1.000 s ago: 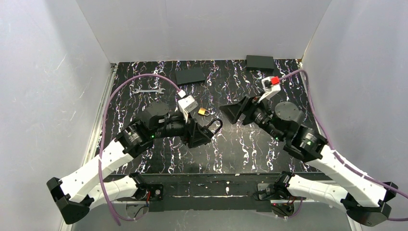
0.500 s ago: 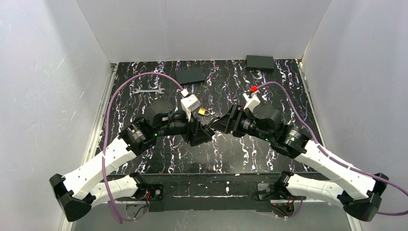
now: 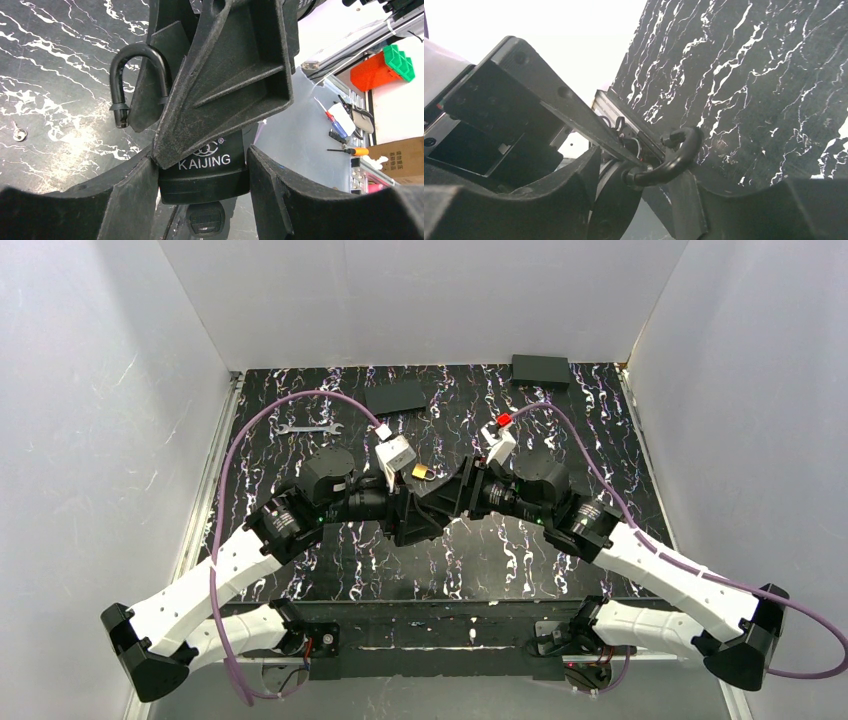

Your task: Unlock with the key

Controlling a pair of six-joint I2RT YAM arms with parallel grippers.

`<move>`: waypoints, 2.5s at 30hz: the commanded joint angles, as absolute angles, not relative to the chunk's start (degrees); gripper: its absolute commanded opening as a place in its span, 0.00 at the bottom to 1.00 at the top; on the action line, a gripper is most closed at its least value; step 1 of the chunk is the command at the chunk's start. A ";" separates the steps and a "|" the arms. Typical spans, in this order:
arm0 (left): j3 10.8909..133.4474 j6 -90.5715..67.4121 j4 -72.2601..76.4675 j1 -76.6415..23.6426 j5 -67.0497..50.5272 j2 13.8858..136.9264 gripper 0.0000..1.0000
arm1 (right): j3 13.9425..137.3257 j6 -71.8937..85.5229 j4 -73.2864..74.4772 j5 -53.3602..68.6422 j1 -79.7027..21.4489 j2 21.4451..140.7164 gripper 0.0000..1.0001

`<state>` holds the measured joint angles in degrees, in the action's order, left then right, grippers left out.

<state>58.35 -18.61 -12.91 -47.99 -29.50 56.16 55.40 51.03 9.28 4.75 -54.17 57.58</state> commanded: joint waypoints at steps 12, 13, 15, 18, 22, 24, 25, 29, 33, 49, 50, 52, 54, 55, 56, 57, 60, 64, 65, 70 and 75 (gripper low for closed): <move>62.98 -13.60 -13.00 -48.18 -33.16 55.66 0.00 | 61.24 45.87 10.53 20.78 -51.15 61.92 0.43; 63.23 -12.92 -13.72 -48.21 -32.94 55.81 0.00 | 61.91 45.26 11.36 21.60 -50.75 62.19 0.43; 63.76 -11.91 -15.01 -48.18 -32.74 55.89 0.00 | 63.06 43.72 13.23 22.99 -49.87 62.62 0.43; 64.49 -10.69 -16.79 -48.17 -32.11 55.90 0.00 | 64.10 42.33 14.88 25.38 -48.10 62.71 0.57; 64.82 -9.35 -18.52 -48.14 -30.86 55.73 0.00 | 64.78 42.33 15.68 28.05 -46.07 62.73 0.61; 64.90 -9.04 -18.94 -48.19 -30.46 55.79 0.00 | 65.03 42.64 16.07 28.74 -45.65 62.84 0.61; 64.87 -8.99 -19.06 -48.17 -30.46 55.87 0.00 | 64.99 42.96 16.04 28.96 -45.58 62.84 0.61; 64.69 -9.07 -18.66 -48.14 -30.78 56.22 0.00 | 64.03 45.26 13.68 31.21 -45.53 63.34 0.57; 64.81 -9.26 -18.13 -48.18 -31.07 56.81 0.00 | 62.54 47.33 9.88 33.00 -45.53 63.38 0.52; 65.48 -7.80 -19.41 -48.16 -31.38 58.07 0.00 | 61.20 45.87 10.91 38.03 -45.57 65.80 0.38; 65.56 -7.62 -19.50 -48.13 -31.31 58.17 0.00 | 61.25 45.61 11.05 38.36 -45.53 66.02 0.38; 65.77 -7.35 -19.74 -48.22 -31.06 58.50 0.00 | 61.54 45.28 11.19 39.46 -45.53 66.55 0.39; 65.95 -6.85 -20.22 -48.21 -30.62 58.68 0.00 | 62.20 44.53 12.25 40.20 -45.53 67.14 0.49; 66.04 -6.61 -20.48 -48.14 -30.36 58.71 0.00 | 62.63 44.07 12.97 40.47 -45.53 67.33 0.54; 66.09 -6.39 -20.71 -48.20 -30.14 58.78 0.00 | 63.16 43.34 14.04 40.51 -45.53 67.59 0.57; 66.08 -6.16 -20.88 -48.18 -29.88 58.76 0.00 | 63.72 42.15 15.29 40.29 -45.51 67.75 0.60; 66.13 -5.57 -21.17 -48.19 -29.26 58.72 0.00 | 65.33 39.92 19.64 39.77 -45.53 68.82 0.61; 66.26 -4.82 -21.42 -48.21 -28.75 58.80 0.00 | 64.86 40.00 19.36 41.10 -45.53 69.26 0.50; 66.31 -4.68 -21.56 -48.17 -28.64 58.89 0.00 | 64.72 40.17 19.08 41.49 -45.53 69.26 0.47; 66.32 -4.29 -21.62 -48.17 -28.78 59.20 0.00 | 64.63 40.44 18.69 41.67 -45.53 69.28 0.37; 65.92 -3.36 -21.62 -48.19 -27.96 58.79 0.00 | 62.95 42.39 15.97 41.94 -45.53 69.11 0.18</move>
<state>62.74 -4.64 -24.95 -48.23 -28.01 60.03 62.50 42.94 18.74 38.96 -45.06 69.49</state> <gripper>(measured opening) 0.556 0.463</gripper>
